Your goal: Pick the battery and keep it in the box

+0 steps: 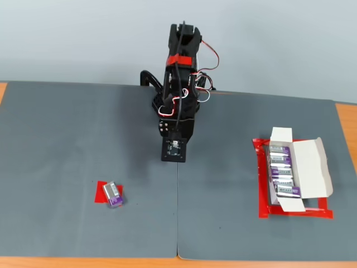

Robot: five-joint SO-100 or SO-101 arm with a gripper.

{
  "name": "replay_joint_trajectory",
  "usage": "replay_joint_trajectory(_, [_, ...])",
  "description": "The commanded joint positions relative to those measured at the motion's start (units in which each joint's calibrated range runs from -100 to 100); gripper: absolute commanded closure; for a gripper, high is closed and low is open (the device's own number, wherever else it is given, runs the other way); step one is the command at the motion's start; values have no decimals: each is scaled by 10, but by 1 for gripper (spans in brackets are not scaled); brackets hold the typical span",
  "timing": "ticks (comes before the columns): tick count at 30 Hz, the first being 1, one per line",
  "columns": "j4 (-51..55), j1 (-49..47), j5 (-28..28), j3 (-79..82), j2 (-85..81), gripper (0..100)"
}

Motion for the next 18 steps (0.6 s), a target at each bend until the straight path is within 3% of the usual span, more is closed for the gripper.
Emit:
replay_joint_trajectory(1, [-5,33,42,-100,76,98])
replay_joint_trajectory(10, [-6,130,169,-214,211,98])
replay_joint_trajectory(18, [-7,191,235,-321,318,98])
